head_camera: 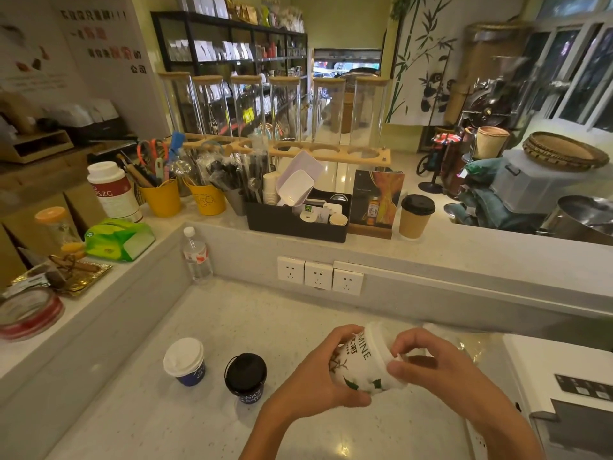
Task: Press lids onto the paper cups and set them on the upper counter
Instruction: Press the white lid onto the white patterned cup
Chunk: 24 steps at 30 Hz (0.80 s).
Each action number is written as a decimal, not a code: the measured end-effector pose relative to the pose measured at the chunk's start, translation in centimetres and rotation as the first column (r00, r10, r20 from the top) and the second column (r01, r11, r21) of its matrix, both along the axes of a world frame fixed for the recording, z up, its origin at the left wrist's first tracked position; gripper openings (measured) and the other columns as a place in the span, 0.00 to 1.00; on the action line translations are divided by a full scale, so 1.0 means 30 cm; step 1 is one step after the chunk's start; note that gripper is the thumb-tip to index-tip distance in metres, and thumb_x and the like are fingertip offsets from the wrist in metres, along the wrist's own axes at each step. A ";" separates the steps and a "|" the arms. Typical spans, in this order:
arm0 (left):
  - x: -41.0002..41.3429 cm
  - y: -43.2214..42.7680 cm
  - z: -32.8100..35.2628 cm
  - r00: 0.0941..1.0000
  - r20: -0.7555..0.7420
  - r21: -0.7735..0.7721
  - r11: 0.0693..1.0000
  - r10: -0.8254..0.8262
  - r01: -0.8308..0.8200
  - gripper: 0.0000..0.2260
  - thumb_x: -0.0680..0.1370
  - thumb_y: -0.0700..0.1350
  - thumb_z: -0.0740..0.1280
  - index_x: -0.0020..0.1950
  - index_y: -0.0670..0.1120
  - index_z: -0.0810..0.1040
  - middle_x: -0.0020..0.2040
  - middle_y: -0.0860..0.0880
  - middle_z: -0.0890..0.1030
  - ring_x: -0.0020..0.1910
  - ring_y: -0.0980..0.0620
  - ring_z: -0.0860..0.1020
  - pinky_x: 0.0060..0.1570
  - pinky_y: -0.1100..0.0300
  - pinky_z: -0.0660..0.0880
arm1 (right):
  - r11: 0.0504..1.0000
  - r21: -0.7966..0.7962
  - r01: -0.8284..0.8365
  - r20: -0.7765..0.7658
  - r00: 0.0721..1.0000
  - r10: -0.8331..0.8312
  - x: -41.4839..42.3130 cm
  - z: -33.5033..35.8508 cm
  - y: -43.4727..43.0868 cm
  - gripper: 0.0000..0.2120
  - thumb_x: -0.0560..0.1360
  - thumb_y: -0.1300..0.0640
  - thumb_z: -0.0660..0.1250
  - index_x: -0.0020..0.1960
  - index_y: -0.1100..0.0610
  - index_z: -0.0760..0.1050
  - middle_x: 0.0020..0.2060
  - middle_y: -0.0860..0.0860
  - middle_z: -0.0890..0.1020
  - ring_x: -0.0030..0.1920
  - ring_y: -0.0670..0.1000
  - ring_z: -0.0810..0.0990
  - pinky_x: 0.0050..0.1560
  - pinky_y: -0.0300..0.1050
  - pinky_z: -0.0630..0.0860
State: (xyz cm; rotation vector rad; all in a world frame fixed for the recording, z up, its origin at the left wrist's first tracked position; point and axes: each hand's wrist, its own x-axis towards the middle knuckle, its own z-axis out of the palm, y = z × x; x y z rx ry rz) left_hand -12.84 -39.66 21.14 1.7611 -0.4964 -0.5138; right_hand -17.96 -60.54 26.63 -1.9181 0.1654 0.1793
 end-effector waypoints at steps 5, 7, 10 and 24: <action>0.015 0.020 0.007 1.000 0.011 0.004 1.000 -0.017 0.017 0.38 0.64 0.41 0.80 0.67 0.63 0.67 0.64 0.59 0.74 0.61 0.54 0.77 0.57 0.49 0.80 | 0.998 0.032 0.046 -0.020 0.999 -0.045 0.004 0.012 0.025 0.08 0.65 0.61 0.80 0.38 0.56 0.82 0.46 0.46 0.85 0.43 0.46 0.87 0.41 0.35 0.79; 0.020 0.025 0.008 1.000 -0.006 -0.031 0.999 -0.006 0.005 0.38 0.66 0.40 0.79 0.67 0.63 0.66 0.65 0.57 0.73 0.62 0.54 0.76 0.59 0.52 0.79 | 0.991 0.084 0.100 0.020 0.995 -0.102 0.004 0.018 0.023 0.08 0.66 0.64 0.79 0.37 0.62 0.79 0.43 0.49 0.86 0.41 0.45 0.86 0.39 0.32 0.78; 0.020 0.028 0.004 0.999 -0.037 -0.106 0.994 0.016 -0.020 0.38 0.67 0.37 0.78 0.67 0.65 0.65 0.66 0.57 0.73 0.62 0.56 0.76 0.60 0.55 0.78 | 0.963 0.194 0.188 0.086 0.974 -0.208 -0.003 0.031 0.025 0.10 0.68 0.66 0.76 0.40 0.68 0.75 0.43 0.50 0.88 0.43 0.44 0.85 0.36 0.29 0.78; 0.017 -0.089 0.022 0.902 0.236 -0.402 0.881 0.362 -0.249 0.37 0.63 0.44 0.77 0.64 0.50 0.59 0.64 0.49 0.67 0.60 0.68 0.71 0.57 0.69 0.74 | 0.877 0.465 0.119 0.423 0.841 -0.339 -0.120 0.053 0.195 0.09 0.64 0.63 0.73 0.34 0.51 0.77 0.60 0.41 0.83 0.62 0.45 0.81 0.57 0.45 0.78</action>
